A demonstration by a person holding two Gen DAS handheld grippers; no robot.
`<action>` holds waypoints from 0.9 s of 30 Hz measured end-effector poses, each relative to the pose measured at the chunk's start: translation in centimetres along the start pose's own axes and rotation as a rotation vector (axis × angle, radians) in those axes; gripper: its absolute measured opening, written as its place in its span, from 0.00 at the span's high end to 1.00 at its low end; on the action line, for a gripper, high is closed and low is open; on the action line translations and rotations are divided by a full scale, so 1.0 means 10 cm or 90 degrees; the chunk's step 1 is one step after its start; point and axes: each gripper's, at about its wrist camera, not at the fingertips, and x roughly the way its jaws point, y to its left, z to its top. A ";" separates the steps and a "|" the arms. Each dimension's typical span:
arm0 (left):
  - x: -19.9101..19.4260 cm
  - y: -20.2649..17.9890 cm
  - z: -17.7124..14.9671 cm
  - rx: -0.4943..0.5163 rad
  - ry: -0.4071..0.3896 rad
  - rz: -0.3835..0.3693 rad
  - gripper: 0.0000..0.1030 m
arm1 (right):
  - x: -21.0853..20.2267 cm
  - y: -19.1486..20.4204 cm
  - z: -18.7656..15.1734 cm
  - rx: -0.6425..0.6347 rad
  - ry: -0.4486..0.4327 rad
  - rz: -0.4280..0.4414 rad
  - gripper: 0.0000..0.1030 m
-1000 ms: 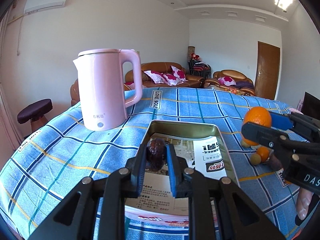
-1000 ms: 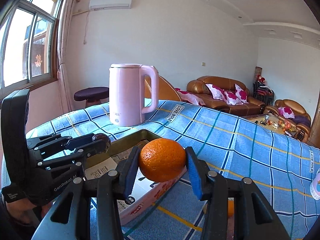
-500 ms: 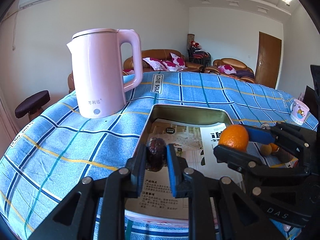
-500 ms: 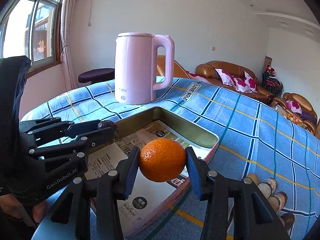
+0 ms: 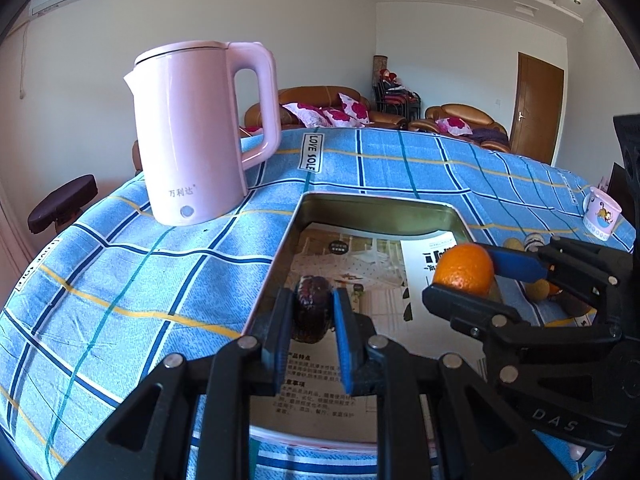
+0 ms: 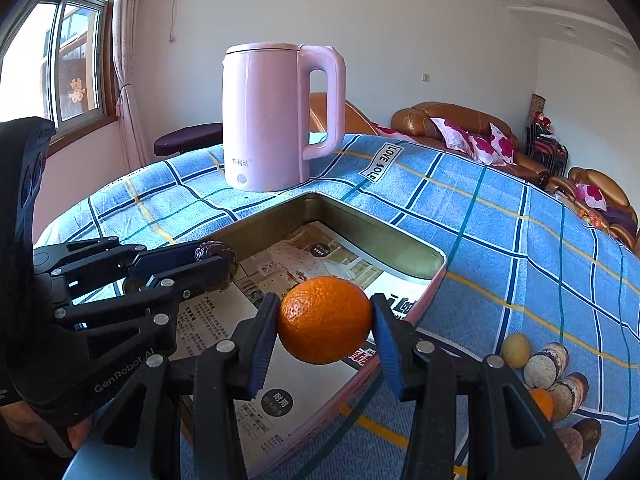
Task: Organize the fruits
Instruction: 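Lower the dark brown fruit into the tin with left tool while right tool releases orange there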
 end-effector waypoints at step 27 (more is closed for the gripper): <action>-0.27 -0.10 0.02 -0.007 -0.046 0.023 0.42 | -0.25 -0.11 -0.09 0.020 -0.045 -0.088 0.28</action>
